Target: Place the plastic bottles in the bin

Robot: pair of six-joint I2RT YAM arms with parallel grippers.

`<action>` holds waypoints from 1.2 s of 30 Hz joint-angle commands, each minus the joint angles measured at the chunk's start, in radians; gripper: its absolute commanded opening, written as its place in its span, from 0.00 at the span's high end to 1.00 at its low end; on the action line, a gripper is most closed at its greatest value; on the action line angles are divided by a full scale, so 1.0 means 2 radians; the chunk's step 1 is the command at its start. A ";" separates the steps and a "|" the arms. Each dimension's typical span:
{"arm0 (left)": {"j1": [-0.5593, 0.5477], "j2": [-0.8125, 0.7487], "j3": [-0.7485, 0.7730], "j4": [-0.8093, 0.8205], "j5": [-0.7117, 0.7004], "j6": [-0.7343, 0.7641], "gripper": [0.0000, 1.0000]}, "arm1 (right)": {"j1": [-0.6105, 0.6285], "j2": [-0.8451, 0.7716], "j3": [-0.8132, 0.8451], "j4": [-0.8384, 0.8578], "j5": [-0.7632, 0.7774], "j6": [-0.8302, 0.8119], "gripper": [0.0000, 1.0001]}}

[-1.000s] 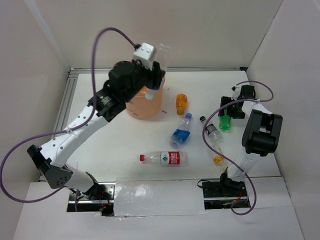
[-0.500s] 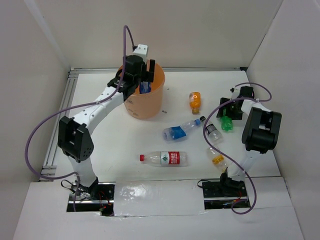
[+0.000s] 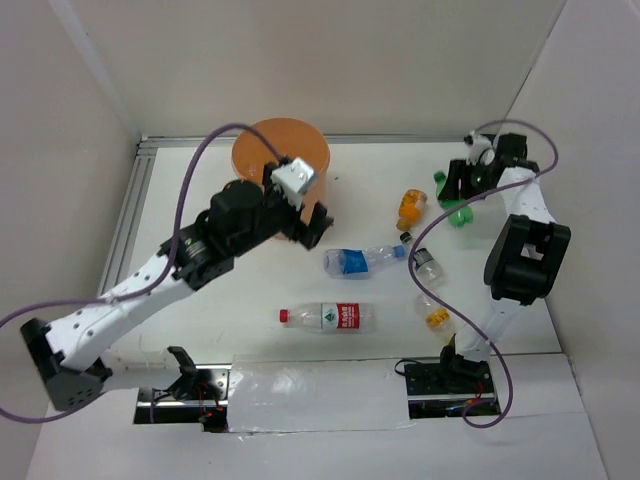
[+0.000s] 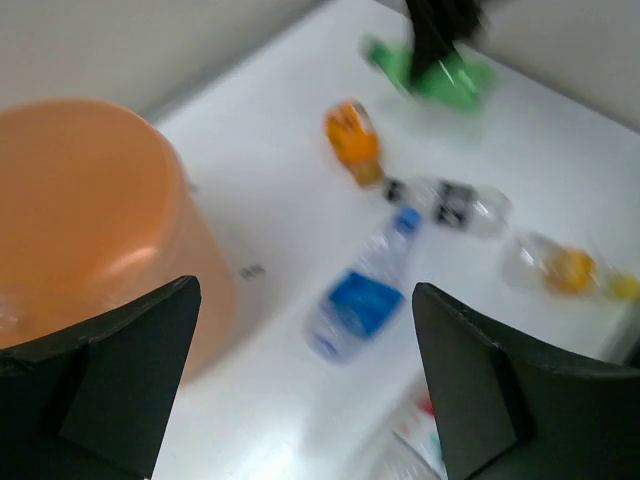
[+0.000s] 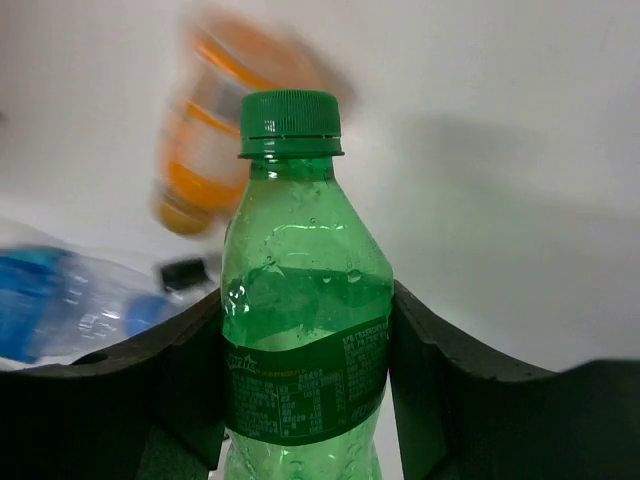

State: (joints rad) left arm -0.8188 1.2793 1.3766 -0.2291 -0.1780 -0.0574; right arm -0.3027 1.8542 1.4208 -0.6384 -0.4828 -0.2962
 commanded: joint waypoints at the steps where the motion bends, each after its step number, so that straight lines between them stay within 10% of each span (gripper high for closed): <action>1: -0.025 -0.051 -0.094 -0.035 0.102 -0.022 0.00 | 0.019 -0.035 0.141 -0.074 -0.149 -0.073 0.99; 10: -0.127 -0.092 -0.322 0.094 0.134 -0.018 0.00 | 0.199 0.006 0.333 0.097 -0.295 0.024 0.96; 18: -0.162 0.000 -0.329 0.138 0.081 0.012 0.00 | 0.351 0.116 0.464 0.146 -0.248 0.089 0.94; 20: -0.172 0.031 -0.329 0.153 0.056 0.012 0.00 | 0.374 0.135 0.458 0.170 -0.215 0.104 0.85; 25: -0.182 0.100 -0.329 0.172 0.029 0.012 0.00 | 0.384 0.164 0.463 0.170 -0.176 0.127 0.00; 28: -0.186 0.138 -0.323 0.177 0.014 0.007 0.05 | 0.367 0.142 0.463 0.154 -0.149 0.127 0.00; 36: -0.196 0.166 -0.284 0.146 -0.008 -0.009 0.57 | 0.214 0.030 0.338 0.089 -0.026 0.137 0.00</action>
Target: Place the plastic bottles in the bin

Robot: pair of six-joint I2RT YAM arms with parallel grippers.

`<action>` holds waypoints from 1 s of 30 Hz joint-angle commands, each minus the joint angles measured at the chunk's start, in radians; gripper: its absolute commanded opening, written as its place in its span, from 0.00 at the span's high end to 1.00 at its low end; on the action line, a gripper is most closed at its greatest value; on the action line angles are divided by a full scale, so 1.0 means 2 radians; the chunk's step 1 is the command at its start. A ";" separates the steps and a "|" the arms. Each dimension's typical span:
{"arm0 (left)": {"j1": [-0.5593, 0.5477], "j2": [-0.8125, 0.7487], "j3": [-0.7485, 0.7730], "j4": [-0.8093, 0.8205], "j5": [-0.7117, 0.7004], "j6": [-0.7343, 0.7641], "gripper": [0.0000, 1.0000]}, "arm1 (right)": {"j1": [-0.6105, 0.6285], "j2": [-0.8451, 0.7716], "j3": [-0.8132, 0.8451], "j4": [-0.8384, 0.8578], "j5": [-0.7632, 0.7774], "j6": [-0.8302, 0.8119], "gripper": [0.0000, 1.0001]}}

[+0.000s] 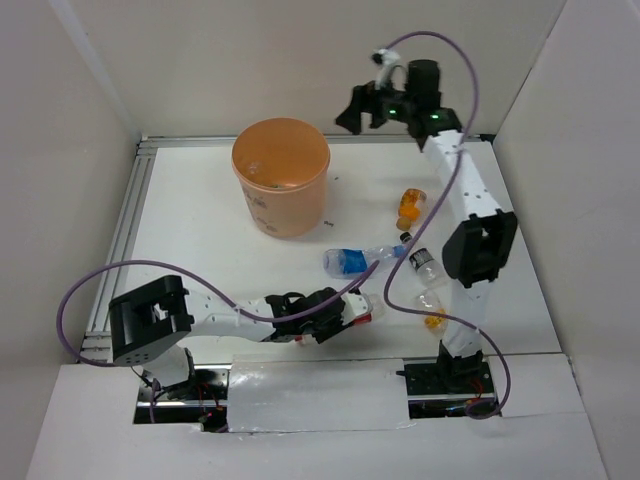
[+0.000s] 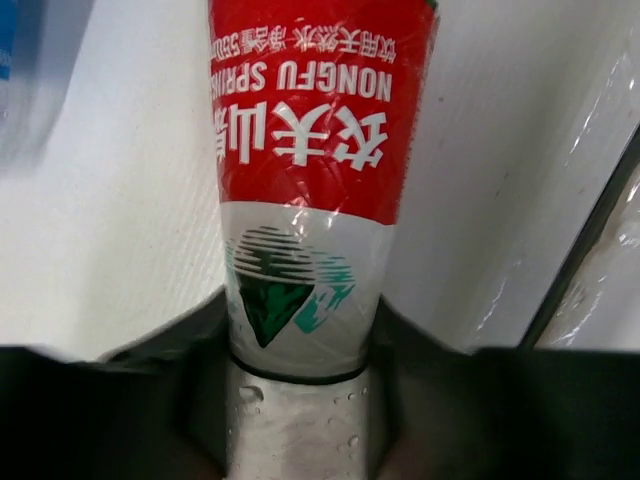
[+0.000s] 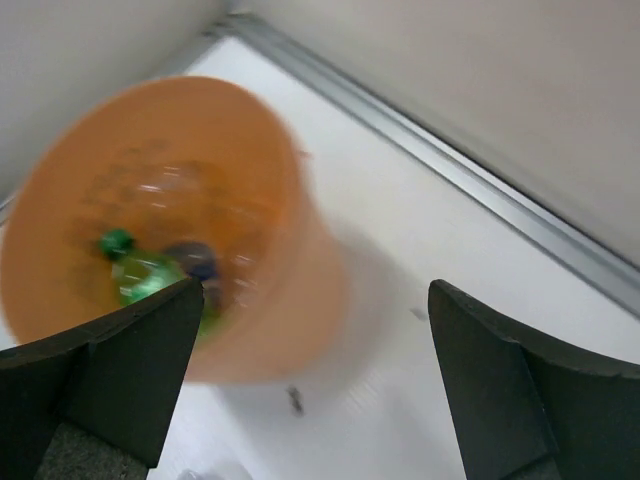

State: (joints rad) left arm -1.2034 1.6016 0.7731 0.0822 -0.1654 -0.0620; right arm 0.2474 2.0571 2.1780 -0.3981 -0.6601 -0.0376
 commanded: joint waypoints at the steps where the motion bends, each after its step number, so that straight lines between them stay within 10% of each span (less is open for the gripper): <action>1: -0.003 -0.006 0.023 -0.025 -0.019 -0.007 0.75 | -0.078 -0.080 -0.058 -0.052 0.071 0.007 0.00; 4: -0.003 -0.074 0.062 -0.055 -0.048 -0.023 1.00 | -0.128 -0.093 -0.111 -0.119 0.097 -0.007 0.05; 11: 0.095 -0.166 0.189 -0.046 -0.068 -0.018 1.00 | -0.167 -0.097 -0.251 -0.143 0.129 -0.003 0.12; 30: 0.350 0.000 0.329 0.098 -0.135 -0.119 0.70 | -0.167 -0.036 -0.353 -0.072 0.144 0.042 0.02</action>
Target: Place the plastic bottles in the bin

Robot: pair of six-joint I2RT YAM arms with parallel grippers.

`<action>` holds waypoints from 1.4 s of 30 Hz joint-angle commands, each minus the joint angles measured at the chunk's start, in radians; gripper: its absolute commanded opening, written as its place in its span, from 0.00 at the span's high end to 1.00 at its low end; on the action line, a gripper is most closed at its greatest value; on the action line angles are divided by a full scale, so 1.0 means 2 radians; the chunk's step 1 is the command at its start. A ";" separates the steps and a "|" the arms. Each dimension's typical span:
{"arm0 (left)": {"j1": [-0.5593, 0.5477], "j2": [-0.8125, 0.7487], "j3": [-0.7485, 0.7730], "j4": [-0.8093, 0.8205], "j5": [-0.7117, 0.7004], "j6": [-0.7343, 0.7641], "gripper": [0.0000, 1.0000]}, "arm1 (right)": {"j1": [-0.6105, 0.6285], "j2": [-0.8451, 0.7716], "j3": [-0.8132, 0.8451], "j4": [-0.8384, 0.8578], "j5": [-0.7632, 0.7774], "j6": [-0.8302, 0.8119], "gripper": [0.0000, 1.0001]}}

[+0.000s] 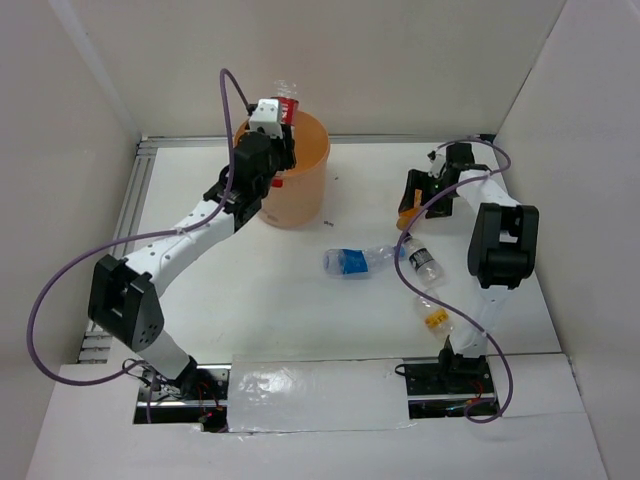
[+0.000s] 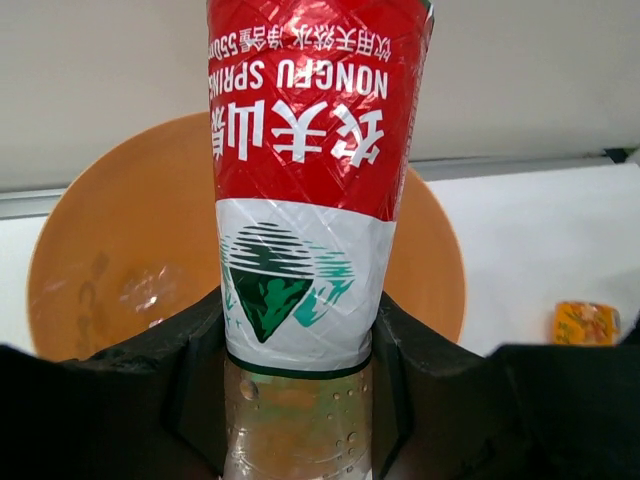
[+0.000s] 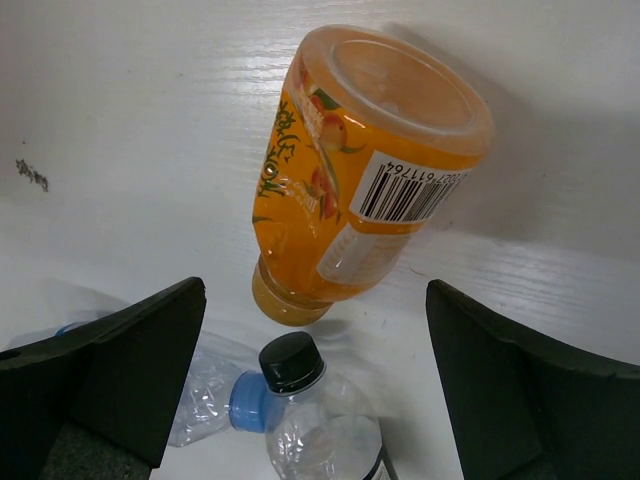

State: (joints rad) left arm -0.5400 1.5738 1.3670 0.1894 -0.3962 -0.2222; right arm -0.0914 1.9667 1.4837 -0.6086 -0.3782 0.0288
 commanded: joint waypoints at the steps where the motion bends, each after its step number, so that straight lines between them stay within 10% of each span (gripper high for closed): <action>1: 0.024 0.018 0.032 0.045 -0.006 -0.045 0.63 | 0.003 0.009 -0.006 0.034 0.004 0.009 0.02; 5: 0.048 0.042 0.055 0.030 0.002 -0.067 0.46 | 0.003 0.018 -0.012 0.039 0.013 0.013 0.02; 17: 0.054 0.018 0.093 0.098 0.068 -0.103 0.61 | 0.003 0.039 -0.006 0.044 0.009 0.013 0.04; 24: 0.054 0.090 0.131 0.083 -0.010 -0.117 0.58 | -0.002 0.044 -0.006 0.049 0.009 0.013 0.06; 32: 0.054 0.123 0.153 0.013 -0.015 -0.088 0.00 | -0.002 0.048 0.013 0.049 -0.020 0.013 0.25; 42: -0.014 0.011 0.089 0.035 0.133 0.082 0.00 | -0.002 0.021 0.056 0.028 -0.094 -0.059 0.73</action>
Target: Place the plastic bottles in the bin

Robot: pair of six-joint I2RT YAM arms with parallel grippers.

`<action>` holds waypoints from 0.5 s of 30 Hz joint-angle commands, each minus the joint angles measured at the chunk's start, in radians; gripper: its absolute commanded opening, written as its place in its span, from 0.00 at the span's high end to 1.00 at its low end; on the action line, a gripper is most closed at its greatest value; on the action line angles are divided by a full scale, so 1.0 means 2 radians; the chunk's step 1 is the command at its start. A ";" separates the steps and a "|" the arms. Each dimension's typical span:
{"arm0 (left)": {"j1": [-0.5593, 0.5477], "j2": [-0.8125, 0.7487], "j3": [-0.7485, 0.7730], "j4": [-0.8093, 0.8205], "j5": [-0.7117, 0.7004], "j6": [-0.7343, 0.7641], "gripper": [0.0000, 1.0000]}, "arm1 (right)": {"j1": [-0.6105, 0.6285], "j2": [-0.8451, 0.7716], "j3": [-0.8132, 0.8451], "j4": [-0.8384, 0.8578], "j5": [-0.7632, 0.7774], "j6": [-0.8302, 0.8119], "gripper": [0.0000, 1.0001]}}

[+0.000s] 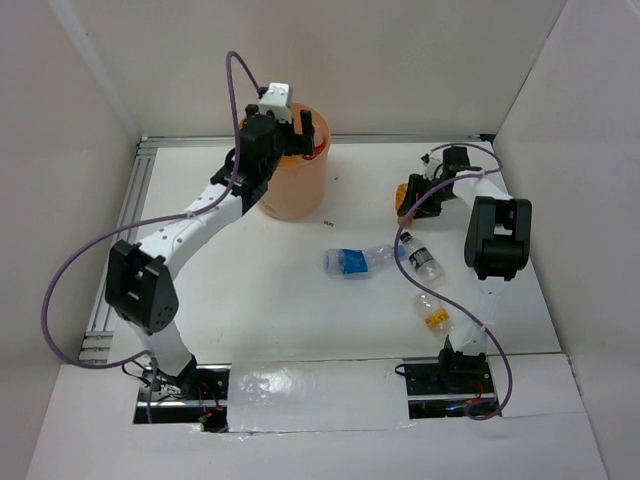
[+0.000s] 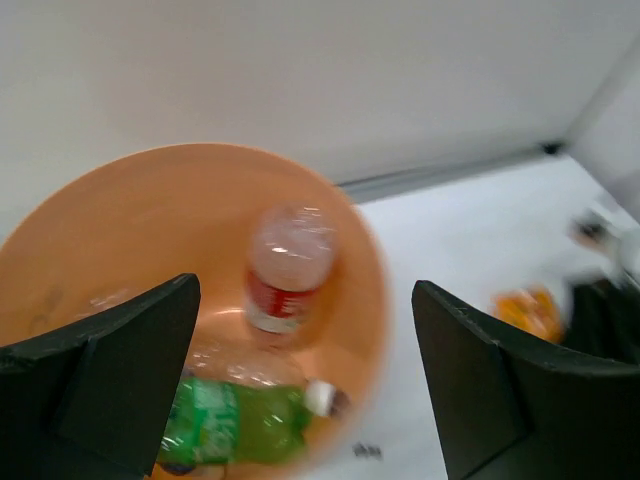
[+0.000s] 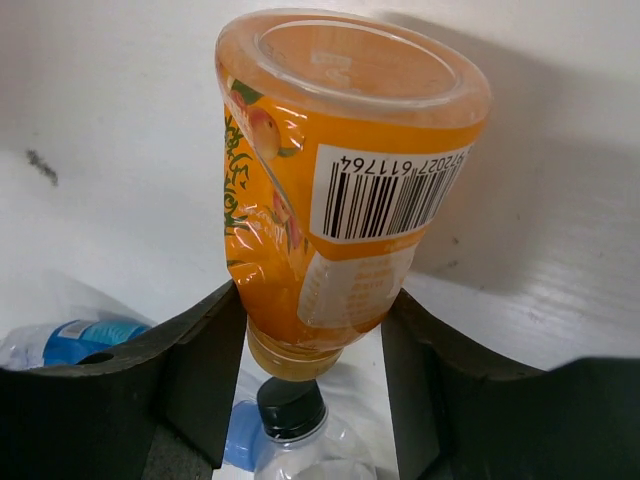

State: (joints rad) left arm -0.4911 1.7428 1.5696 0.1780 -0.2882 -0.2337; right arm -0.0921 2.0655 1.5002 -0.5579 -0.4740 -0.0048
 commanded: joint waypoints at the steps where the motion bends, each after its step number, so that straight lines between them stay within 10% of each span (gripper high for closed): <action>1: -0.048 -0.090 -0.042 0.035 0.106 0.099 0.00 | -0.001 -0.035 0.063 -0.012 -0.054 -0.056 0.75; 7: -0.135 -0.190 -0.210 0.037 0.202 0.139 0.00 | 0.018 -0.040 0.226 -0.062 -0.130 -0.158 0.88; 15: -0.221 -0.147 -0.328 0.110 0.104 0.155 0.00 | 0.104 -0.040 0.347 0.050 -0.196 -0.168 0.92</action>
State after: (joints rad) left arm -0.9016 1.4101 0.9188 0.2905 -0.0074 0.0246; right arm 0.0326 2.0209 2.1387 -0.5816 -0.7677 -0.3103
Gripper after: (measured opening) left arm 0.995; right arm 0.588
